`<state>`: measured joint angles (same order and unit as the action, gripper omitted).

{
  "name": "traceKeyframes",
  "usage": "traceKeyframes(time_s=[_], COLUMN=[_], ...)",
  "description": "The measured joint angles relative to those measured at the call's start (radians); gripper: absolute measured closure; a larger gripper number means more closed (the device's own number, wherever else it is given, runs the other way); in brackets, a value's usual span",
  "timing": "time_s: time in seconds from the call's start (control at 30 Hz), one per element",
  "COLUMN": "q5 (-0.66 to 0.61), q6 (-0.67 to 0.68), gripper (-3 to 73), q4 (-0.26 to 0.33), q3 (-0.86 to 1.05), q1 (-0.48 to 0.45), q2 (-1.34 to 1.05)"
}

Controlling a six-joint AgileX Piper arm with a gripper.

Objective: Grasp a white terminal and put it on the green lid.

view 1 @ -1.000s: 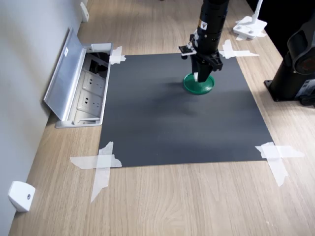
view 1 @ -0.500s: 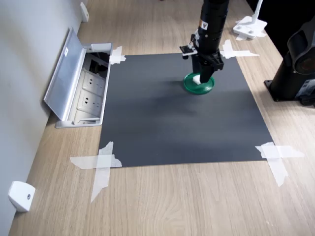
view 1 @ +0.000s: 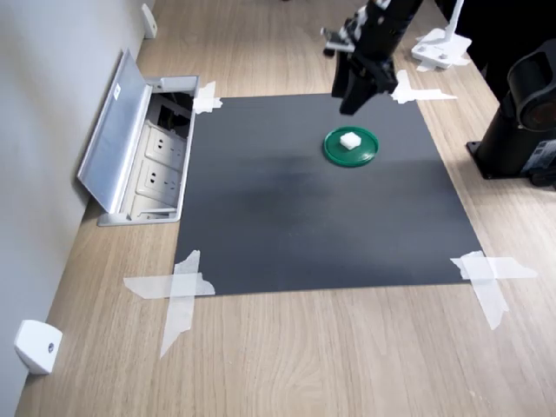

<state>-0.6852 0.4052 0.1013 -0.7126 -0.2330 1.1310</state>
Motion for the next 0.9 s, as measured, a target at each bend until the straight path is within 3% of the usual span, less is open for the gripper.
traceKeyframes(time_s=[0.13,0.23,0.37,0.6,0.9], q5=[0.029,0.121,0.277,0.579,0.558], q6=[-0.061,-0.133,-0.242,-0.45,-0.48], gripper=[61.2,68.0,69.9,70.0,70.2], q4=[0.029,0.012,-0.058,-0.068,-0.077], q3=[0.033,0.08,0.178,0.4,0.594], q1=[0.0,0.0,0.0,0.0,0.0], q2=[-0.156,-0.307,-0.495,-0.72,-0.906])
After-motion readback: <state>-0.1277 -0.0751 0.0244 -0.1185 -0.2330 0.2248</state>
